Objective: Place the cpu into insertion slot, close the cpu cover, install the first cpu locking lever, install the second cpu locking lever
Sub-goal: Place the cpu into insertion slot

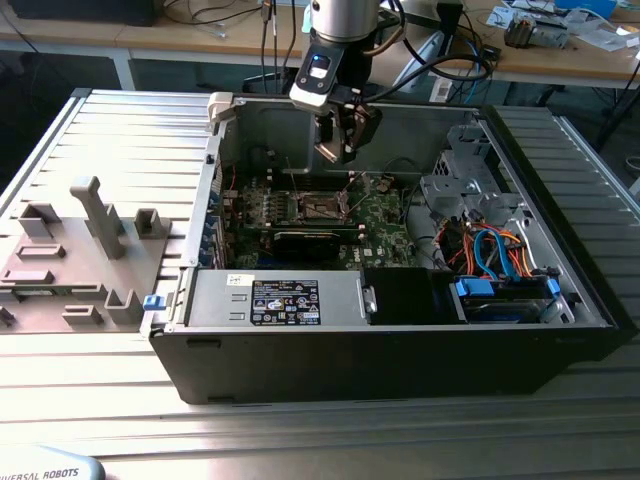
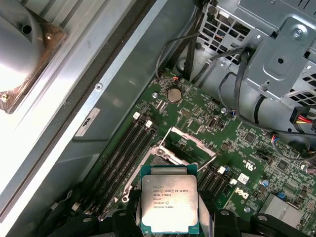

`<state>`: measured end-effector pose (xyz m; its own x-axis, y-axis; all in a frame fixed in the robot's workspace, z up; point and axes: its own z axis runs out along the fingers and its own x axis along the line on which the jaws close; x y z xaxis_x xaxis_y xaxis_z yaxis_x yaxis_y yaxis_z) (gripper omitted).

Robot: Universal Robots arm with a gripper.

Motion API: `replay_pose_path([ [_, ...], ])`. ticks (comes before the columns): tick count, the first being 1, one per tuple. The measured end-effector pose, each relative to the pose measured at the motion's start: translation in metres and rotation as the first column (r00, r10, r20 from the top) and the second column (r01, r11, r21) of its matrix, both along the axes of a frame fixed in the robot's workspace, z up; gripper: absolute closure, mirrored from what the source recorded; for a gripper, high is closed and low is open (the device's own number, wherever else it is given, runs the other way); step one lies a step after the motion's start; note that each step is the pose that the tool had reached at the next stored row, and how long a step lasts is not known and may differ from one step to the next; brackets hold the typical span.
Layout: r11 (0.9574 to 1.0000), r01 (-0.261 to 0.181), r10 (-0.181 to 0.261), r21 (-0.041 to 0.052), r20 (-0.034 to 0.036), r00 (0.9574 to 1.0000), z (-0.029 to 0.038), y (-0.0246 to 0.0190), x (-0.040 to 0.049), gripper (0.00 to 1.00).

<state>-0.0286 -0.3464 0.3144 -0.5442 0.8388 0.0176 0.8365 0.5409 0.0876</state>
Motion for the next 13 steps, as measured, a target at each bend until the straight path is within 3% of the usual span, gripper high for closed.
replay_pose_path([
  [13,0.9999,0.016,-0.016,0.0,0.0,0.9999,-0.0006,0.0,0.0,0.46],
])
